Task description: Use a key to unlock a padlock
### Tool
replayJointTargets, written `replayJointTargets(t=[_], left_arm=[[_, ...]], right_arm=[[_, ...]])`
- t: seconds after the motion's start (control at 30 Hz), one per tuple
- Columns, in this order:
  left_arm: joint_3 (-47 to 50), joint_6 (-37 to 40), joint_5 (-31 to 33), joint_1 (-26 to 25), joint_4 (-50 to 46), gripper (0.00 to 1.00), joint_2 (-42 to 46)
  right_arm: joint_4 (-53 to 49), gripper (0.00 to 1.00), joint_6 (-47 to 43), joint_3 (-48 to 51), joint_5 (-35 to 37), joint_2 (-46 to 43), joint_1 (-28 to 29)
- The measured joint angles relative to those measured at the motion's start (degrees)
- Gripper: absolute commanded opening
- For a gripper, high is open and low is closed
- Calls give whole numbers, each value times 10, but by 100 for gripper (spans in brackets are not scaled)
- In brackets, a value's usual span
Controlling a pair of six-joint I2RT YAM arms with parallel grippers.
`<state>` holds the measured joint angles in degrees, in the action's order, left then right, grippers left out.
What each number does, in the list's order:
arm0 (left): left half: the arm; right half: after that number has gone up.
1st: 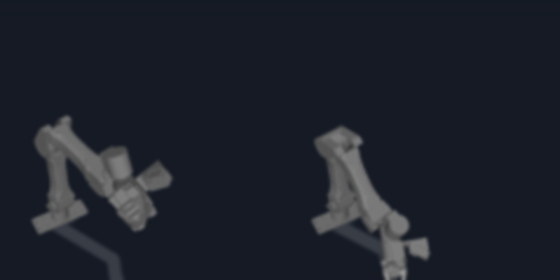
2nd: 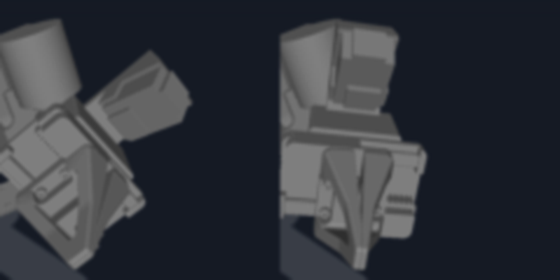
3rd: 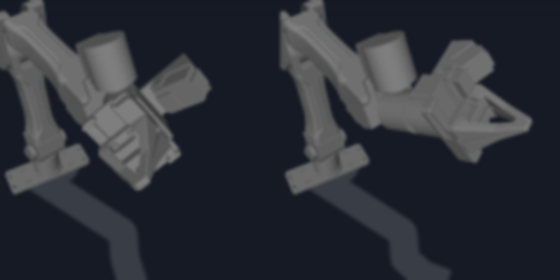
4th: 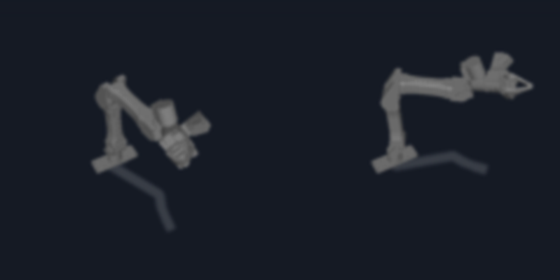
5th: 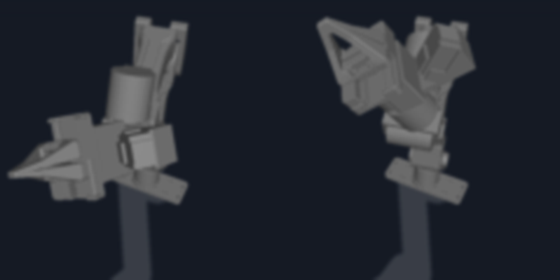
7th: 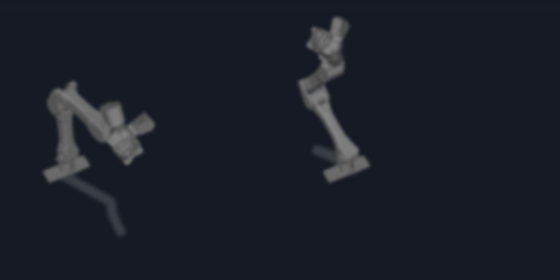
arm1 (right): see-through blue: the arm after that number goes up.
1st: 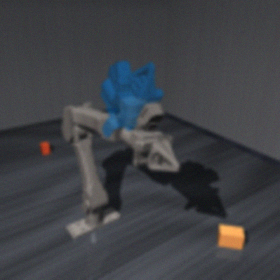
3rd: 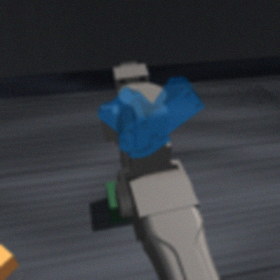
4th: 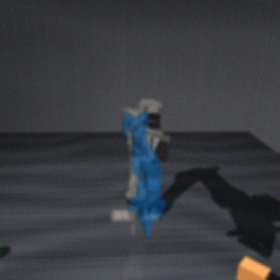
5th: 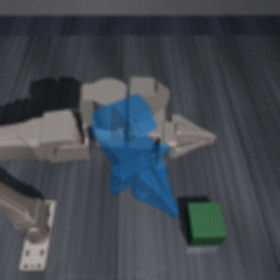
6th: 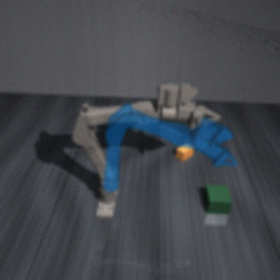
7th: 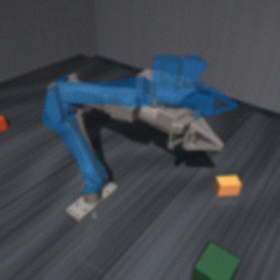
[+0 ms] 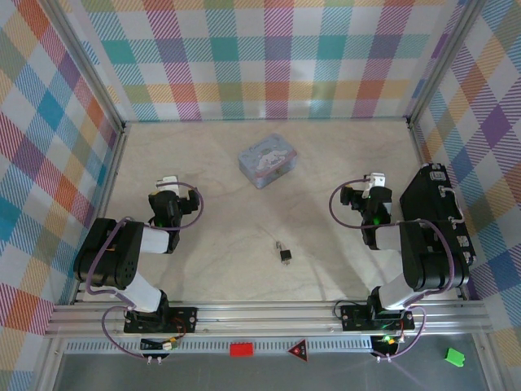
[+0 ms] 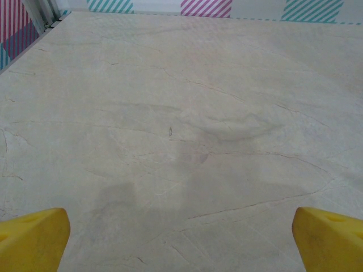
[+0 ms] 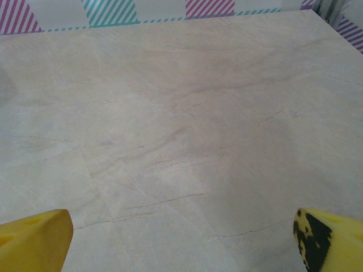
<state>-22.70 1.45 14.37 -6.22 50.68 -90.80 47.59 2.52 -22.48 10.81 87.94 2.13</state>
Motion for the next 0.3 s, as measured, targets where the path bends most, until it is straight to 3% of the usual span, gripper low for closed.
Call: replayJointTargets(t=[0.3], left_arm=[[0, -2, 0, 0, 0, 100, 0]], right_arm=[[0, 99, 0, 0, 0, 0, 0]])
